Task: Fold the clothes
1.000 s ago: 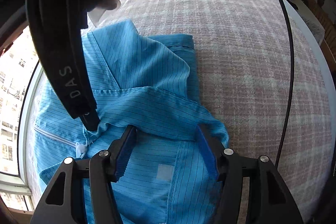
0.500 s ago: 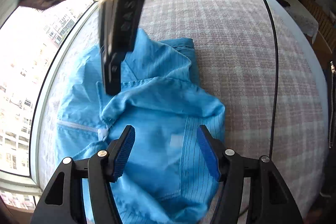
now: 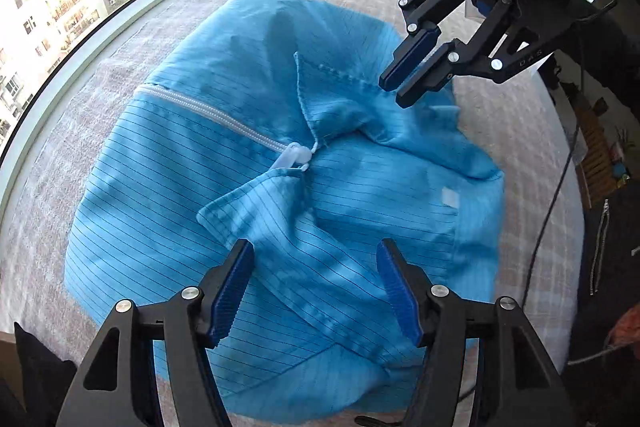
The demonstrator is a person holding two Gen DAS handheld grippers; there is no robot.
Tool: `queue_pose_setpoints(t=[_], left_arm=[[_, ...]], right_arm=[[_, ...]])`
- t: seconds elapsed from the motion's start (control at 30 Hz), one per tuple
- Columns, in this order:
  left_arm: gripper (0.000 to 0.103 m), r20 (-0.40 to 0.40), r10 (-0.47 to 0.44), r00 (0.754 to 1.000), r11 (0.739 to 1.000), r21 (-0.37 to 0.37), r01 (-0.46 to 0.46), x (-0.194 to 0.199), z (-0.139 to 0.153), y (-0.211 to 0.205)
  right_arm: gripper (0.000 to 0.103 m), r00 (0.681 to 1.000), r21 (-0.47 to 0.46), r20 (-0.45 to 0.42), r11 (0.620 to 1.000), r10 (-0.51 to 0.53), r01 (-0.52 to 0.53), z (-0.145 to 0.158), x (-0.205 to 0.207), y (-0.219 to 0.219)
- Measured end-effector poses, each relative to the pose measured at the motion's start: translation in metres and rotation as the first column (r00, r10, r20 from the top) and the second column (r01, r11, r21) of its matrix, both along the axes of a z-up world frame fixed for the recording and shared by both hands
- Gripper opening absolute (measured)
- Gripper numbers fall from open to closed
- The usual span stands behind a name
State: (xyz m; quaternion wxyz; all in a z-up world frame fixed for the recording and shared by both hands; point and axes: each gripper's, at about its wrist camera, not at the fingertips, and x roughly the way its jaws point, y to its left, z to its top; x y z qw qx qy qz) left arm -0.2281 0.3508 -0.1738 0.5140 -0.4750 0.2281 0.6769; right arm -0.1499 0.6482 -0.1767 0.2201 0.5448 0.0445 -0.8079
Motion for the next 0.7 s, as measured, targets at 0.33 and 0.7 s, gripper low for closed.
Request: queue_pose_setpoints(t=[0.33,0.7], left_arm=[[0.064,0.055,-0.032,0.998,0.999,0.016,0.031,0.042,-0.013,-0.006],[0.068,-0.047,0.287,0.957,0.955,0.092,-0.282,-0.004,0.000,-0.052]], right_arm=[[0.013,0.990,-0.056,0.107,0.994,-0.091,0.097,-0.032,0.038,-0.010],[0.021,0.910,-0.017,-0.109,0.916,-0.401,0.402,0.037,0.045,0.103]])
